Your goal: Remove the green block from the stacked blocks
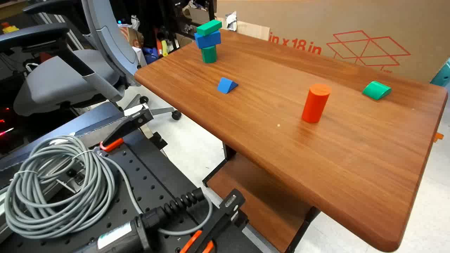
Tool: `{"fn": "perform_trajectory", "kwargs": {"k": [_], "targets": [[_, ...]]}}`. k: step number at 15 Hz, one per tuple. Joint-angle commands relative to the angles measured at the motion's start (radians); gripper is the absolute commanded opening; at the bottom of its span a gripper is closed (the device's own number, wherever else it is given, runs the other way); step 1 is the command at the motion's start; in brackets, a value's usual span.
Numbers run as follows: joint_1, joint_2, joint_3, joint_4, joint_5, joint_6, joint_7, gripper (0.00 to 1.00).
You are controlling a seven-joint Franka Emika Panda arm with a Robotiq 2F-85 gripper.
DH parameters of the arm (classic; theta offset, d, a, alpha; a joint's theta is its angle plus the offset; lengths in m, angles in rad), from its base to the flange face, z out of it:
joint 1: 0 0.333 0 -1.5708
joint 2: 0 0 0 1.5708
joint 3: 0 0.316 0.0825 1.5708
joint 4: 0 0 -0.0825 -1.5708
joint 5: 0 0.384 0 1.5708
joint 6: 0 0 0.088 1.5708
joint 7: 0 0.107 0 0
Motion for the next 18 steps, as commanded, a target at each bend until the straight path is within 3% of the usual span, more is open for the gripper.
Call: {"fn": "perform_trajectory", "kwargs": {"k": [1,7,10,14,18], "targets": [[-0.009,0.001,0.008,-0.001,0.006,-0.002,-0.006,1.00],[-0.009,0.005,0.008,-0.003,0.006,-0.002,-0.006,1.00],[0.007,0.083,0.037,0.029,0.033,0.040,0.032,1.00],[0.028,0.240,0.106,0.091,0.064,0.144,0.117,1.00],[0.058,0.402,0.162,0.147,0.091,0.336,0.181,1.00]]}}
